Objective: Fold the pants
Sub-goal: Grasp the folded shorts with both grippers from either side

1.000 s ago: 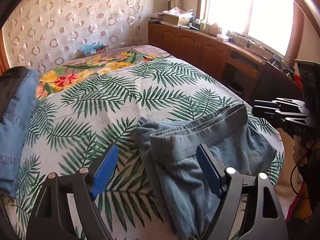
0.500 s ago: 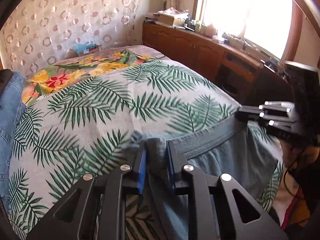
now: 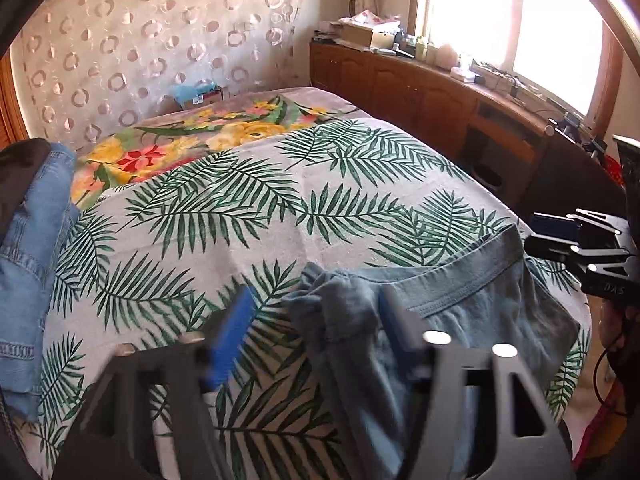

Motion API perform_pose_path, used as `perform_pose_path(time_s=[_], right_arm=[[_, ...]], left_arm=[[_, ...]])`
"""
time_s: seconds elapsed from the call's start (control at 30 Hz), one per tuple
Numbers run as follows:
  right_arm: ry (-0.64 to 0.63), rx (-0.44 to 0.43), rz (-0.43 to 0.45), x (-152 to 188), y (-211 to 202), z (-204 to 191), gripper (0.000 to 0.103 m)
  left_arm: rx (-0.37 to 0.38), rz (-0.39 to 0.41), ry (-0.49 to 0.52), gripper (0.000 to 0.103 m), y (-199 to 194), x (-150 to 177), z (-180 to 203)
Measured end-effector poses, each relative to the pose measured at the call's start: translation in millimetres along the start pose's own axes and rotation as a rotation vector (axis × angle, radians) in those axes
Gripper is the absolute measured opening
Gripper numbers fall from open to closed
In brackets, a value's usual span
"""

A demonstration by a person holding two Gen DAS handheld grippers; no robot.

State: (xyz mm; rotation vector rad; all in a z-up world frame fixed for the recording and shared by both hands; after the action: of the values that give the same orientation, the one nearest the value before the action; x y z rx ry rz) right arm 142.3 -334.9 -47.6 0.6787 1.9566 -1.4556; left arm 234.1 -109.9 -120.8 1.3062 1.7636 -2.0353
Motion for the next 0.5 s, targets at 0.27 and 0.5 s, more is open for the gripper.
perform_pose_path(time_s=[0.27,0.5], right_arm=[[0.064,-0.035,-0.086,18,1,3,0.053],[0.065,-0.038,-0.121,18,17,3,0.053]], left_arm=[[0.021,-0.054,-0.003,0.082,6,19,1],[0.075,-0.089,-0.051,0.080,24,27,-1]])
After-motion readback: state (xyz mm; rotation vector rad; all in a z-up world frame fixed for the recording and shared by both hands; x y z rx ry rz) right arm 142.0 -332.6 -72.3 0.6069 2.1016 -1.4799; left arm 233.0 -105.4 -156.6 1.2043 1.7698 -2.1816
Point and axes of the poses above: each gripper's, at about its wrist camera, not at the fingertips, and y roughly the way its jaws point, z to its right, x to its underside, the point moved 3 cm from there along y, roughly the way its jaws point, and after that the axes turned 9 degrees about y, right-handed, at the moved point
